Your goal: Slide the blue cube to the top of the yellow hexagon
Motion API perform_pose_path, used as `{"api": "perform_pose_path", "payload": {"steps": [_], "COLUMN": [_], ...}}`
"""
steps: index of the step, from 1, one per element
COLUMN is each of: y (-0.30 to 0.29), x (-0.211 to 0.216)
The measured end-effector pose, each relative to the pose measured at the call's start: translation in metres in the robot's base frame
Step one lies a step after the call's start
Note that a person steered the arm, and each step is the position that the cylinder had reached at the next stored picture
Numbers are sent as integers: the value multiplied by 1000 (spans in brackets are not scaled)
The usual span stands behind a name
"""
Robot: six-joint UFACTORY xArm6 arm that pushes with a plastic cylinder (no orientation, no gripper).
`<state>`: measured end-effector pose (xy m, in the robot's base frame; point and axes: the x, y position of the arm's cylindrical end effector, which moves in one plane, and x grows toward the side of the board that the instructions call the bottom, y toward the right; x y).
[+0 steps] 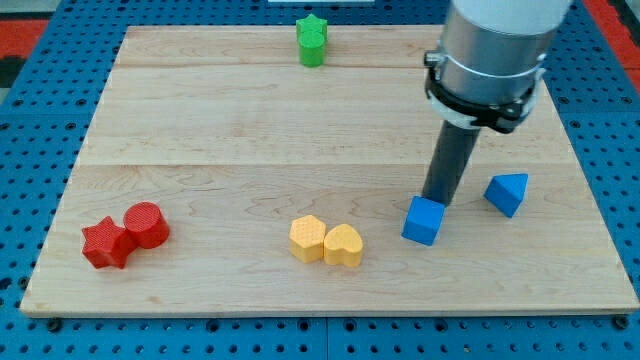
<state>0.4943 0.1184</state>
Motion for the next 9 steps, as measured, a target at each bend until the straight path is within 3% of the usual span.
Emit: {"api": "perform_pose_path", "payload": {"steps": [2, 3, 5, 7, 9], "y": [50, 5, -88, -49, -116], "x": [37, 52, -44, -13, 5]}}
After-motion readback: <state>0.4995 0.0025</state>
